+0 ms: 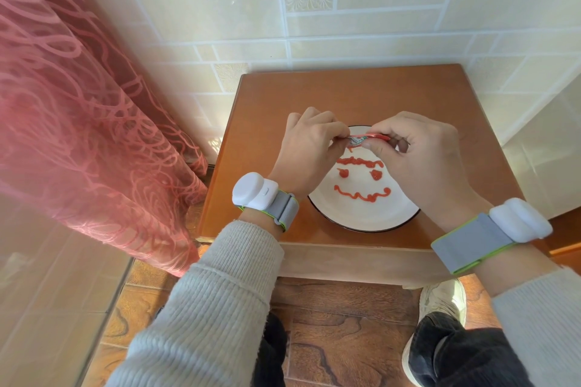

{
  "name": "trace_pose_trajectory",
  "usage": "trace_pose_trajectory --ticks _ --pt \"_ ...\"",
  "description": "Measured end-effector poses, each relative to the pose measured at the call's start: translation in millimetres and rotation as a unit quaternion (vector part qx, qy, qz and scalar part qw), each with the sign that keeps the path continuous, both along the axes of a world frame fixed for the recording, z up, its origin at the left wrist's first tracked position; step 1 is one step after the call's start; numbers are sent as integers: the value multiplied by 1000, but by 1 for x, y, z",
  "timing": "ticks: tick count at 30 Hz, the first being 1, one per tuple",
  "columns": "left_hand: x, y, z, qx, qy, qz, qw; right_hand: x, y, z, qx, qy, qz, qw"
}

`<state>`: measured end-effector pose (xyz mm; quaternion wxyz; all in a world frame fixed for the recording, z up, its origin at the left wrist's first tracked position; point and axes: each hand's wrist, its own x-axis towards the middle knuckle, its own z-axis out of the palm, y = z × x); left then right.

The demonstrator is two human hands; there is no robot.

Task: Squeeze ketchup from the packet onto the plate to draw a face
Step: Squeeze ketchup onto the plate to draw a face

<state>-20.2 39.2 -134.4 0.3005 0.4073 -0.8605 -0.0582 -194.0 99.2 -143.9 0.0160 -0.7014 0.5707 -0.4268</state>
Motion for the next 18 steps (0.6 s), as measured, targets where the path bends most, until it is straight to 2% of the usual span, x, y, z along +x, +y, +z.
trace_pose_trajectory --ticks 18 --pt "-2 3 1 -31 -36 -35 998 4 1 -1 28 5 20 999"
